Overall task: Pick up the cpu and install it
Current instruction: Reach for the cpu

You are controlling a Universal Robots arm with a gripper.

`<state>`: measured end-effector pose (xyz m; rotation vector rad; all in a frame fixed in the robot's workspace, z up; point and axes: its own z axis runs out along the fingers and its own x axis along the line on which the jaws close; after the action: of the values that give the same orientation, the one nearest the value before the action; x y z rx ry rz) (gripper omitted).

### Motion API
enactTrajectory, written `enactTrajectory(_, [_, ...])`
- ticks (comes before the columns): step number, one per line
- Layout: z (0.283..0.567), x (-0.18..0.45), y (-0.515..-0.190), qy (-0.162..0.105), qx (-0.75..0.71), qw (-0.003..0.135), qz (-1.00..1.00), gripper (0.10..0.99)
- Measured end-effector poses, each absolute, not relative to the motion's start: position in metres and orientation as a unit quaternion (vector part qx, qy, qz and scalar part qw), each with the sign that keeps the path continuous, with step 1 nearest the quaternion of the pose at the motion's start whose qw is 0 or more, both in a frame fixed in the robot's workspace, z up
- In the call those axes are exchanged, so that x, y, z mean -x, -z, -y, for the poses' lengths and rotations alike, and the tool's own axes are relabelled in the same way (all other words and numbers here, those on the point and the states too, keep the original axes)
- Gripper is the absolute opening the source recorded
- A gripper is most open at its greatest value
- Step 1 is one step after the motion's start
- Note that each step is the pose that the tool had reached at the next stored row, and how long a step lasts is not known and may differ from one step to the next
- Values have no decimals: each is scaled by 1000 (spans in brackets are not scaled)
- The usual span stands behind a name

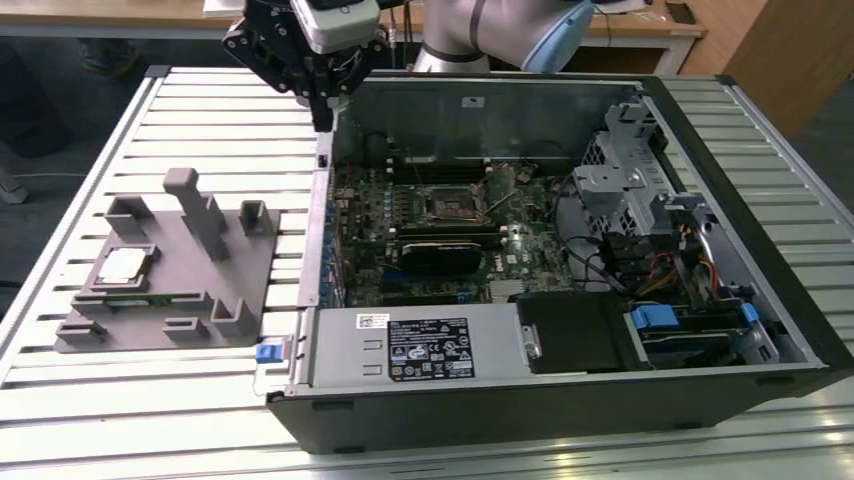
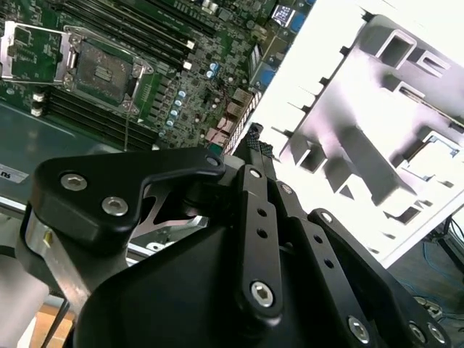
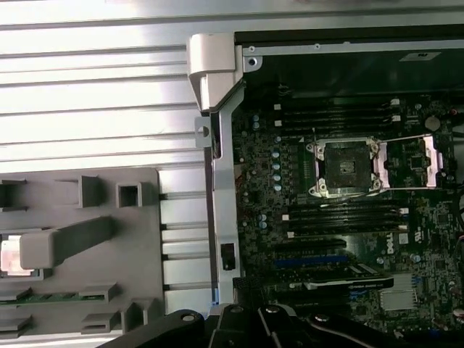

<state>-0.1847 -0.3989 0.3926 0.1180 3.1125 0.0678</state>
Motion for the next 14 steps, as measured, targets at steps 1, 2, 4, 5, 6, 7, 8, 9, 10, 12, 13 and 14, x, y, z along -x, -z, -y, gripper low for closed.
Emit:
enactTrajectory(1, [399,186,-393,-22,-38,13,-999,106])
enactTrajectory(2, [399,187,-393,-22,-38,13,-999,106])
enactTrajectory(4, [399,188,-393,-22,-38,13,-999,106])
enactTrajectory(5, [399,189,-392,-22,-38,13,-999,106])
enactTrajectory(6, [399,190,-392,-22,-38,13,-999,106])
enactTrajectory(7, [399,191,-392,-22,-38,13,-999,106])
enactTrajectory(8, [399,191,-392,-22,-38,13,-999,106])
enactTrajectory(9, [399,192,-392,-22,-38,13,-999,106])
enactTrajectory(10, [399,193,-392,-22,-38,13,-999,106])
enactTrajectory(12, [399,196,-392,-22,-38,13,-999,106])
enactTrajectory(13, [399,197,-392,-22,-38,13,-999,106])
enactTrajectory(14, [399,199,-392,-22,-38,13,-999,106])
